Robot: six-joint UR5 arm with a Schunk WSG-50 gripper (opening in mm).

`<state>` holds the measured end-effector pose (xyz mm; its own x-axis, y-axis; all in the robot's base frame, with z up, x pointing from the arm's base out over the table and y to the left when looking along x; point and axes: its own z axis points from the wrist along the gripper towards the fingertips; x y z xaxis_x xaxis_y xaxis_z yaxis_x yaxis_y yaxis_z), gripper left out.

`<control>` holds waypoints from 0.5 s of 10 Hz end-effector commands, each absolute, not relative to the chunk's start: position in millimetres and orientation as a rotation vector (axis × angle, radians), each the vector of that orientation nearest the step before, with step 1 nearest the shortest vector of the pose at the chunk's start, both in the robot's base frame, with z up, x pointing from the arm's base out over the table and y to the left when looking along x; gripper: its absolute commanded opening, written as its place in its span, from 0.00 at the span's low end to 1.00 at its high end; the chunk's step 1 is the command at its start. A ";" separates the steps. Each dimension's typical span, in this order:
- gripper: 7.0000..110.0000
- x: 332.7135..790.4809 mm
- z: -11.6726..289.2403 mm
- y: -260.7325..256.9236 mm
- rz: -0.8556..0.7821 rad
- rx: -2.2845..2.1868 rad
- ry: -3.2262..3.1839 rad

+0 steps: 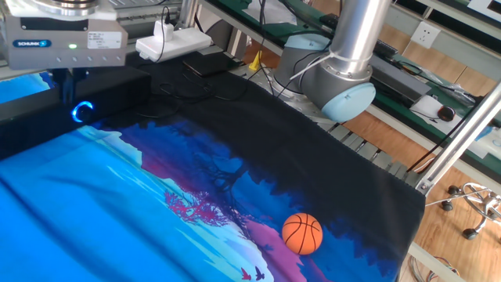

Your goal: Turn the knob to decrease the volume of the speaker

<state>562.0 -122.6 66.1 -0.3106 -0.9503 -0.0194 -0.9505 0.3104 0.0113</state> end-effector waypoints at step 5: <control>0.00 579.4 72.2 -82.6 0.167 -1.765 2.392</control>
